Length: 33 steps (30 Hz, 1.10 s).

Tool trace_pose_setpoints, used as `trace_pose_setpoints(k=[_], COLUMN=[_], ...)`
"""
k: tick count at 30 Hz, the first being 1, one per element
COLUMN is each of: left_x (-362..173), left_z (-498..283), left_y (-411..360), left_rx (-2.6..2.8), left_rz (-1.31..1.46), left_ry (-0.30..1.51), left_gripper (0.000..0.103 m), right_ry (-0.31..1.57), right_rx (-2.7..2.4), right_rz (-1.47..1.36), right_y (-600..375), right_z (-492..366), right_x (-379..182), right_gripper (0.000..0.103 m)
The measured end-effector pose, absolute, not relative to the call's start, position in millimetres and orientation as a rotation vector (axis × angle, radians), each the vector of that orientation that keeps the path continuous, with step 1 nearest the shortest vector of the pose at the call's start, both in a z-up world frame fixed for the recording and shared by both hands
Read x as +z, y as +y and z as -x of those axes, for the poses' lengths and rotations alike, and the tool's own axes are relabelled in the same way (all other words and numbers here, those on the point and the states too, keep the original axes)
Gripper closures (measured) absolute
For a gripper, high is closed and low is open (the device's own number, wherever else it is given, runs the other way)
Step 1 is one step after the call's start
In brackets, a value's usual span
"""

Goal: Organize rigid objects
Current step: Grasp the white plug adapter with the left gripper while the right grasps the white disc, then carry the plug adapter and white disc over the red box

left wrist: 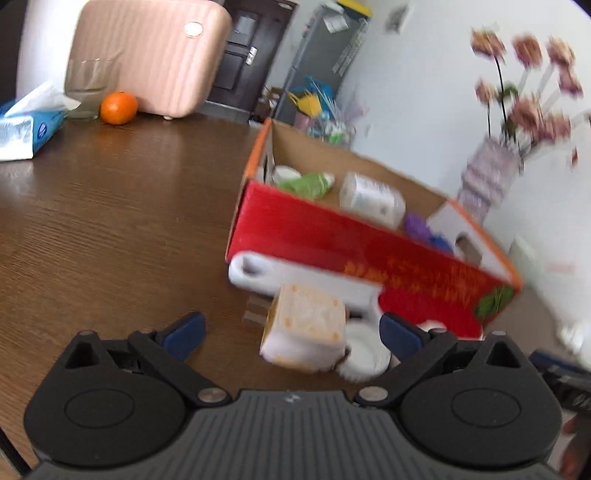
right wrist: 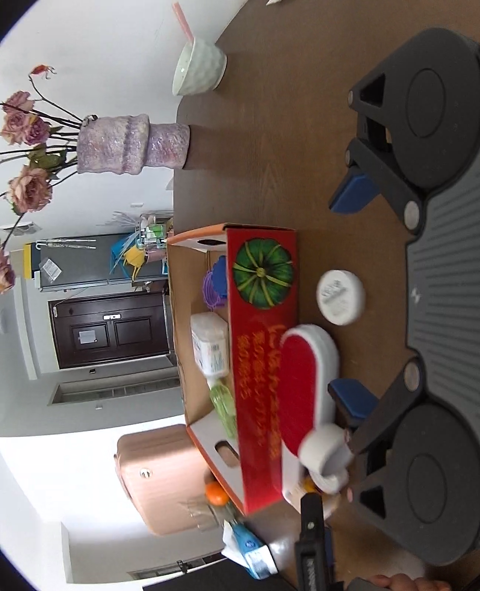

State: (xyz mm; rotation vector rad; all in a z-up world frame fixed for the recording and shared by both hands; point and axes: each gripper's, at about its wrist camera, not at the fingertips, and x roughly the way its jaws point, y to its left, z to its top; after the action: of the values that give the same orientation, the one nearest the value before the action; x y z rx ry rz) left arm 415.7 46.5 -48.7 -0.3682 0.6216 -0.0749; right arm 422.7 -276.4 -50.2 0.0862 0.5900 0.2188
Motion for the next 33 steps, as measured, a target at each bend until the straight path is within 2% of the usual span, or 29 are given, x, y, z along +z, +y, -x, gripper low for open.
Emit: trace_pose_setpoints(k=[1, 3, 5, 6, 8, 10, 12, 14, 18, 19, 21, 23, 33], left_x=[-49, -50, -51, -51, -51, -51, -51, -51, -45, -42, -36, -31, -30], left_z=[-418, -420, -421, -420, -420, -420, -418, -416, -397, -389, -372, -356, -286], left_y=[48, 49, 48, 48, 46, 47, 48, 48, 46, 46, 49, 53, 42], left_rx=[-0.082, -0.077, -0.081, -0.089, -0.089, -0.088, -0.084, -0.077, -0.077, -0.071, -0.078, -0.090, -0.074], left_rz=[0.388, 0.401, 0.391, 0.388, 0.382, 0.385, 0.387, 0.381, 0.353, 0.344, 0.325, 0.316, 0.214], left_ry=[0.620, 0.617, 0.622, 0.624, 0.619, 0.615, 0.615, 0.613, 0.591, 0.580, 0.562, 0.563, 0.586], left_gripper=[0.006, 0.025, 0.037, 0.041, 0.041, 0.041, 0.042, 0.042, 0.044, 0.059, 0.068, 0.072, 0.074], right_ry=[0.593, 0.600, 0.605, 0.612, 0.636, 0.645, 0.650, 0.653, 0.664, 0.666, 0.669, 0.668, 0.666], right_rx=[0.221, 0.227, 0.226, 0.228, 0.244, 0.260, 0.223, 0.211, 0.212, 0.211, 0.214, 0.226, 0.326], right_rz=[-0.092, -0.101, -0.111, -0.117, -0.143, -0.170, -0.117, -0.103, -0.114, -0.106, -0.102, -0.097, -0.090], right_y=[-276, -275, -275, -275, -276, -279, -274, -272, -275, -276, -276, -275, -260], right_z=[-428, -439, -446, -450, -457, -461, -462, -461, -452, -447, -436, -420, -340], right_x=[-52, -56, -61, -64, -67, -68, -68, -68, -67, -67, -66, -65, -61], right_gripper=[0.011, 0.012, 0.014, 0.019, 0.021, 0.028, 0.054, 0.063, 0.065, 0.065, 0.065, 0.065, 0.065])
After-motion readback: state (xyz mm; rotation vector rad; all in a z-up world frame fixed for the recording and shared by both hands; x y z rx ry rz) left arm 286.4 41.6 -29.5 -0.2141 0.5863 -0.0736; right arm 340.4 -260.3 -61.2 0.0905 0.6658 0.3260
